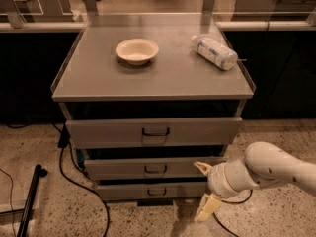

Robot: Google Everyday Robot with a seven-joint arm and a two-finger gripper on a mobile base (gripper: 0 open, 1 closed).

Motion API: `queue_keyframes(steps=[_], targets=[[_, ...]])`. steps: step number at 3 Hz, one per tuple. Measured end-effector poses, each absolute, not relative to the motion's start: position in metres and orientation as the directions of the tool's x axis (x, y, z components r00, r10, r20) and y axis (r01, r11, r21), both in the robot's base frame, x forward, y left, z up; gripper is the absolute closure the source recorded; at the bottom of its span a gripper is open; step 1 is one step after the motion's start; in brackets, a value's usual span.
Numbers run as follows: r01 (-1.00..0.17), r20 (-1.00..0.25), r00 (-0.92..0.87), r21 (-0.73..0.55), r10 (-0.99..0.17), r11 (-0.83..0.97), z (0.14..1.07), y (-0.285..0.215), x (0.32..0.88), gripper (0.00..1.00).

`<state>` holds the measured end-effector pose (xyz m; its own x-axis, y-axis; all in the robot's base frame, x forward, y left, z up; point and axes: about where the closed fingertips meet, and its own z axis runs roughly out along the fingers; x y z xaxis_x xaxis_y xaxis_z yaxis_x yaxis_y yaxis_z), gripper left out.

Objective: Open bottom drawer

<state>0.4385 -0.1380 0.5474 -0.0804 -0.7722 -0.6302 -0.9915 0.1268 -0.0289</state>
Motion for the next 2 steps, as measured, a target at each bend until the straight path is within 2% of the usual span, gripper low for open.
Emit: queue_keyframes(steps=[1, 2], targets=[[-0.988, -0.639, -0.156, 0.088, -0.754, 0.129, 0.485, -0.123, 0.448, 0.00], [-0.981, -0.642, -0.194, 0.149, -0.742, 0.128, 0.441, -0.119, 0.452, 0.00]])
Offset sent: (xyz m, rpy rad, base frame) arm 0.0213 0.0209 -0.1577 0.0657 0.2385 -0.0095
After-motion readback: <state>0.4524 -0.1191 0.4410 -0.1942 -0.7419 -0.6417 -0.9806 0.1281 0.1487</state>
